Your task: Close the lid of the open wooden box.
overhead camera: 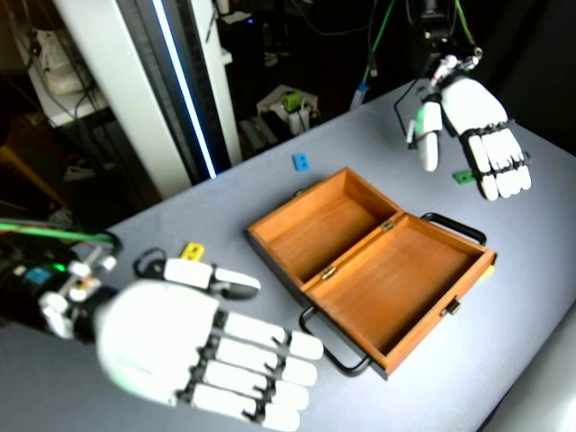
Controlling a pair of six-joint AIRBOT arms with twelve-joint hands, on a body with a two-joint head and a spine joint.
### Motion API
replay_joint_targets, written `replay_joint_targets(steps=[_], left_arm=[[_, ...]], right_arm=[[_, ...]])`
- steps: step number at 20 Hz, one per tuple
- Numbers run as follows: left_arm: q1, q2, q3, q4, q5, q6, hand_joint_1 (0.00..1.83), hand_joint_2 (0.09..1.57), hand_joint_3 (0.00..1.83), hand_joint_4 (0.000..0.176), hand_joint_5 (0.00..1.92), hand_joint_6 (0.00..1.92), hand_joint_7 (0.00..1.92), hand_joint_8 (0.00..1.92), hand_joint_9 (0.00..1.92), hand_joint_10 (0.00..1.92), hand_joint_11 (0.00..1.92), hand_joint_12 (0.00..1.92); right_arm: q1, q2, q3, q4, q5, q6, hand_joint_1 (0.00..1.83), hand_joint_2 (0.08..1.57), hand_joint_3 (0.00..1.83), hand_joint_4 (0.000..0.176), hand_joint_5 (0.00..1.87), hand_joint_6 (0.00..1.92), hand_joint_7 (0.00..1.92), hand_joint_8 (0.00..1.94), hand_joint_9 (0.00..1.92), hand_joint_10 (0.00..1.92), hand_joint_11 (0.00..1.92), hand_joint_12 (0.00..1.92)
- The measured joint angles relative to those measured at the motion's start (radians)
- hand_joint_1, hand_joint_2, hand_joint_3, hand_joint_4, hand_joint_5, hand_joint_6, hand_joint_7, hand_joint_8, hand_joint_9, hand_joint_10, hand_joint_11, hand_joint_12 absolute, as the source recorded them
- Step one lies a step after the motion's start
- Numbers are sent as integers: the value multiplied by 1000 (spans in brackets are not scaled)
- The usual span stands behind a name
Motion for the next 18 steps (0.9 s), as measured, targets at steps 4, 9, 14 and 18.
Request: replay_joint_targets(steps=[4, 9, 14, 18], left_arm=[[-64, -48, 65, 6, 137, 58, 0, 1569, 28, 0, 54, 0, 43, 0, 52, 0, 21, 9], [-125, -79, 121, -6, 246, 115, 0, 1555, 10, 0, 21, 0, 19, 0, 11, 0, 0, 0], [-167, -119, 149, 40, 352, 137, 0, 1510, 0, 0, 52, 12, 34, 9, 32, 10, 4, 1], [-185, -141, 164, 56, 420, 183, 0, 1287, 0, 0, 0, 0, 0, 0, 0, 0, 11, 4]], right_arm=[[55, -32, 61, -49, -117, 0, 55, 1380, 3, 0, 42, 0, 19, 0, 0, 0, 0, 0], [87, -77, 103, -96, -209, 0, 16, 1388, 2, 0, 54, 1, 47, 4, 0, 0, 17, 5], [104, -104, 121, -141, -266, 0, 113, 1395, 0, 0, 51, 1, 57, 2, 0, 0, 30, 3], [104, -108, 121, -152, -289, 1, 180, 1396, 2, 0, 60, 1, 61, 3, 0, 0, 14, 4]])
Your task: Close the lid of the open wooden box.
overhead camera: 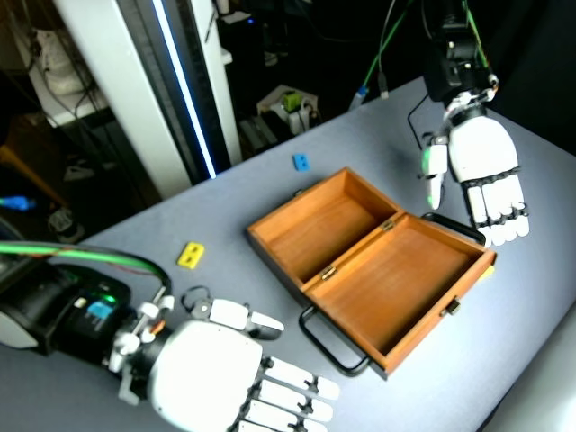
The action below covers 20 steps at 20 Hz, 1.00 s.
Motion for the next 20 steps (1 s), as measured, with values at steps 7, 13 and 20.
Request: replay_joint_targets(steps=[7, 13, 20], left_arm=[[63, 60, -109, 3, -147, -71, 0, 1194, 0, 0, 0, 0, 0, 0, 0, 0, 0, 0], [123, 132, -181, 31, -258, -145, 0, 1236, 7, 0, 0, 0, 0, 0, 0, 0, 0, 0], [178, 185, -238, 52, -386, -212, 0, 1215, 0, 0, 0, 0, 0, 0, 0, 0, 19, 8]], right_arm=[[18, -14, -29, -64, 15, 53, 2, 1527, 18, 0, 50, 3, 45, 4, 0, 0, 4, 2], [18, 18, -68, -57, 70, 59, 1, 1469, 0, 0, 12, 0, 28, 1, 0, 0, 0, 0], [14, 33, -101, -56, 103, 60, 86, 1423, 0, 0, 8, 1, 18, 1, 0, 0, 21, 8]])
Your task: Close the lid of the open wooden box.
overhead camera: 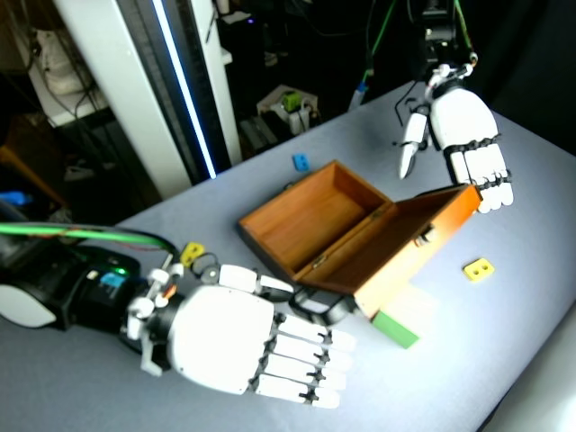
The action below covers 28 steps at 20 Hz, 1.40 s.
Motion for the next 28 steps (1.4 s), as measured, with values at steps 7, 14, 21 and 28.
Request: replay_joint_targets(steps=[7, 14, 21, 28], left_arm=[[25, 23, -28, 13, -74, -40, 0, 1208, 0, 0, 65, 16, 47, 14, 46, 14, 51, 21], [61, 42, -56, 31, -143, -88, 0, 1214, 0, 0, 57, 1, 26, 0, 37, 0, 61, 27], [150, 92, -126, 26, -235, -105, 0, 1231, 4, 0, 57, 6, 22, 1, 52, 8, 95, 45], [185, 107, -142, 21, -280, -117, 0, 1246, 5, 0, 59, 1, 26, 9, 29, 9, 74, 38]], right_arm=[[-19, 27, -32, 1, 32, 0, 311, 1168, 0, 63, 0, 0, 0, 0, 0, 0, 44, 15], [-86, 67, -99, 30, 152, 16, 416, 1028, 0, 47, 0, 0, 0, 0, 0, 0, 11, 5], [-117, 90, -136, 53, 254, 26, 419, 986, 0, 66, 0, 0, 0, 0, 0, 0, 0, 0], [-143, 107, -171, 56, 315, 26, 507, 996, 0, 49, 0, 0, 0, 0, 0, 0, 0, 0]])
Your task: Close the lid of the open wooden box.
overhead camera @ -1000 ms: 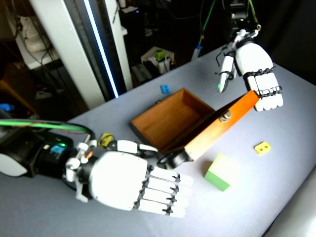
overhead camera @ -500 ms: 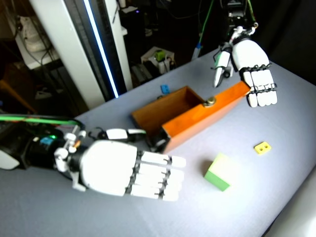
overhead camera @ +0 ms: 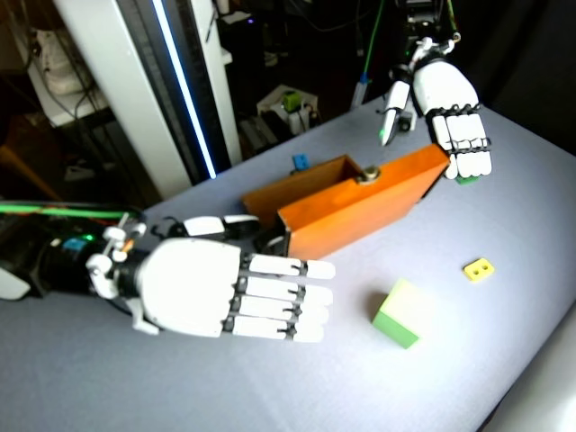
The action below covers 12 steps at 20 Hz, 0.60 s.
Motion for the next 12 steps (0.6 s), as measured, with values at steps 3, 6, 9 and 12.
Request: replay_joint_targets(steps=[3, 6, 9, 12], left_arm=[[4, 0, -2, -2, -13, -2, 0, 1270, 12, 0, 63, 3, 35, 6, 23, 2, 76, 41], [13, 0, -10, 0, -23, -3, 0, 1288, 17, 0, 86, 10, 57, 13, 46, 11, 81, 44], [24, 2, -13, -11, -24, -3, 0, 1277, 8, 0, 73, 3, 25, 0, 29, 2, 85, 45], [24, 2, -13, -11, -34, -3, 0, 1296, 11, 0, 65, 3, 22, 5, 26, 3, 82, 44]], right_arm=[[-6, 10, -18, -21, 29, 1, 479, 977, 0, 45, 0, 0, 0, 0, 0, 0, 0, 0], [-16, 11, -33, -30, 56, 2, 491, 975, 0, 54, 0, 0, 0, 0, 0, 0, 0, 0], [-25, 10, -39, -46, 61, 8, 494, 971, 0, 66, 0, 0, 0, 0, 0, 0, 0, 0], [-25, 11, -39, -39, 62, 8, 485, 962, 0, 14, 0, 0, 0, 0, 0, 0, 0, 0]])
